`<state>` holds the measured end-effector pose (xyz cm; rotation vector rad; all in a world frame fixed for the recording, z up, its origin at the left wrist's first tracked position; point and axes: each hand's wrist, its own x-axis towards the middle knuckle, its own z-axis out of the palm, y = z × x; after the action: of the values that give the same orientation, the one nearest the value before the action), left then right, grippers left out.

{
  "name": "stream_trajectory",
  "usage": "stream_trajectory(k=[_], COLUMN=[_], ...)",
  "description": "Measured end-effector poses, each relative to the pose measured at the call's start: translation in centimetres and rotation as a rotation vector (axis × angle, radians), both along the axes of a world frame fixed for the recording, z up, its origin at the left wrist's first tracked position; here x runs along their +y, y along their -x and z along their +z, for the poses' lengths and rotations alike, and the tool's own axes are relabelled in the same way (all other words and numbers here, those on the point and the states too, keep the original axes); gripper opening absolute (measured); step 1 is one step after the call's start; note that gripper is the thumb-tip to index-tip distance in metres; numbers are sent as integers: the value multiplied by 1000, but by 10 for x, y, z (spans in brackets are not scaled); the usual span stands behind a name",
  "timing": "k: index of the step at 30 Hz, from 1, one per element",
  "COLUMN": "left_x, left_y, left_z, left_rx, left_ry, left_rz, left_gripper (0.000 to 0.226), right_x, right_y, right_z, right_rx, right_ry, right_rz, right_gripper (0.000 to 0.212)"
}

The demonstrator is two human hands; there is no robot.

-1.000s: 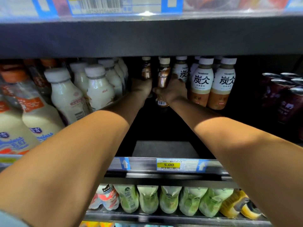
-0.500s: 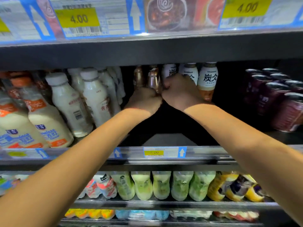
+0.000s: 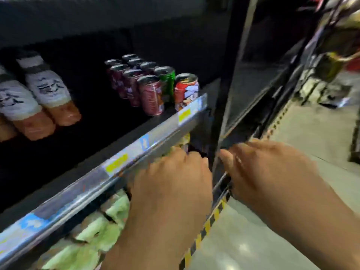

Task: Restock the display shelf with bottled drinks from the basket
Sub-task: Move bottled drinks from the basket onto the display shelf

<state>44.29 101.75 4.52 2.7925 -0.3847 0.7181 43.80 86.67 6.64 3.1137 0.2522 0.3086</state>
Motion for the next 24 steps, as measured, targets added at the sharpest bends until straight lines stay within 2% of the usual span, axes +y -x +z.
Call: stream_trajectory(k=[1,3,6,8,11,13,18,21,24], left_x=[-23,-69,-133,-171,-237,-284,-409,-478,-527], left_y=[-5,-15,-32,-47,-78,-107,-207,-266,-319], left_z=[-12,-37,-70,-87,-110,-130,-200,-231,-261], left_rx=[34,132,235,238,367,477,595,713,809], left_ry=[-58,-153,-199,-230,-353,-487,-474,-513,-539], left_rz=[-50,-190,-387,-486,-625,-624,-578,-531,-479], left_gripper=[30,32,37,33,23,16,26,28,30], right_x=[-21,-61,-119,-159,-220,-265,-378,-443,-496], right_y=[7,22,33,31,11,-13,-108,-171,-224], right_z=[-7,-23,-57,-86,-129,-158,-225,-259,-291], right_rx=[6,79,143,229,309,325,401,477,572], right_ry=[8,1,-38,-68,-119,-144,-191,-279,-327], right_rz=[-88,-263,-442,-556,-670,-722,-700,-769,-781], right_gripper=[63,71,58,49,50,48,30,42,44])
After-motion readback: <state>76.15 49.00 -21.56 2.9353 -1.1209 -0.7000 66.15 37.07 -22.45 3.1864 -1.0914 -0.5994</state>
